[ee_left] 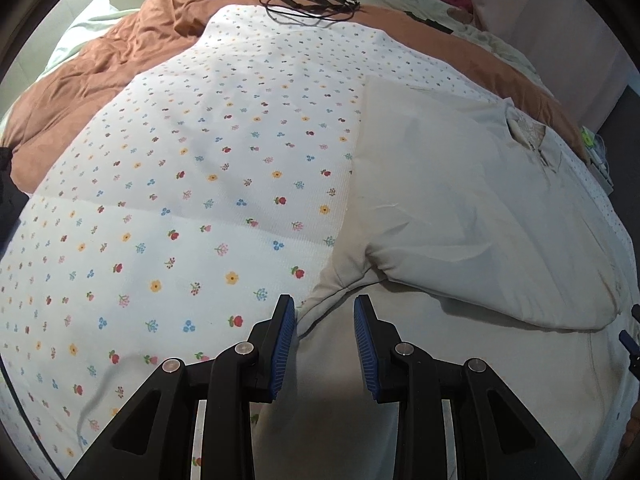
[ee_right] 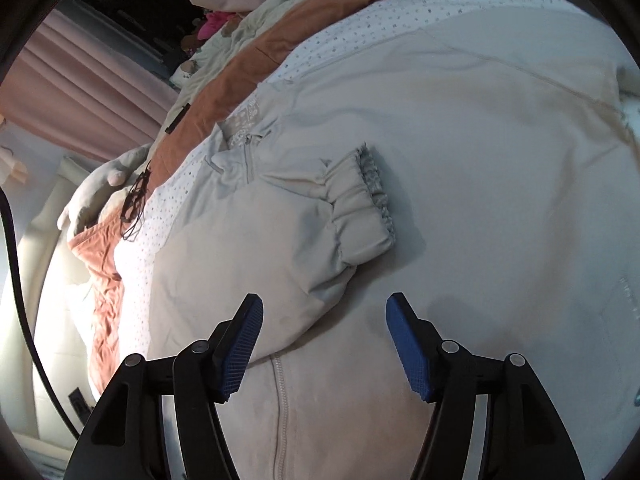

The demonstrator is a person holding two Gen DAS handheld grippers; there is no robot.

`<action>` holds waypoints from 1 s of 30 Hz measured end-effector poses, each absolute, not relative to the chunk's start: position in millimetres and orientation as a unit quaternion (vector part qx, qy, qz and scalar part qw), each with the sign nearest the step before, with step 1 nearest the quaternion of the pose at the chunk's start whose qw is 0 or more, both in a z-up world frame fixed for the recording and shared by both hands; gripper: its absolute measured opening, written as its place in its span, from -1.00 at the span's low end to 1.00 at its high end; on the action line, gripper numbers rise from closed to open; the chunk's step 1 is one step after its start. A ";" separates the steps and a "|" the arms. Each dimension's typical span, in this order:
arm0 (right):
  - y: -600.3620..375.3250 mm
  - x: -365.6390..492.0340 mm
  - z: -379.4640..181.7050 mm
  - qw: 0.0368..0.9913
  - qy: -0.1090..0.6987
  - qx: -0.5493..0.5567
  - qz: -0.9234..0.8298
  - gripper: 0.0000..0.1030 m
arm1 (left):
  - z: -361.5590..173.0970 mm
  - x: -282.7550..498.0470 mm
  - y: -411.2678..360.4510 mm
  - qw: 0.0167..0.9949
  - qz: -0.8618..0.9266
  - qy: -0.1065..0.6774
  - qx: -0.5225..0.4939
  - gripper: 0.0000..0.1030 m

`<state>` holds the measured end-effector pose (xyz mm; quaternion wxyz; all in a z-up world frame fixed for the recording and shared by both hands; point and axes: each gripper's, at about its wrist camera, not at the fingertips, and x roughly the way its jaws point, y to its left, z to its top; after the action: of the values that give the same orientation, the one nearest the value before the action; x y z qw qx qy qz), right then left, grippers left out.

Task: Fold large clothes

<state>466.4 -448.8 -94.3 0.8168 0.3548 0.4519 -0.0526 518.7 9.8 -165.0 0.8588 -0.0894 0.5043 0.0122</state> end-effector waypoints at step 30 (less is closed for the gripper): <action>-486.0 499.4 -99.1 0.828 0.429 0.356 -0.050 0.26 | -126.6 509.6 19.8 0.867 0.039 0.487 -0.100 0.60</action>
<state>499.4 -486.0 -99.1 0.8284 0.3562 0.4295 -0.0498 509.6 19.8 -126.6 0.8668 -0.1003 0.4870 0.0385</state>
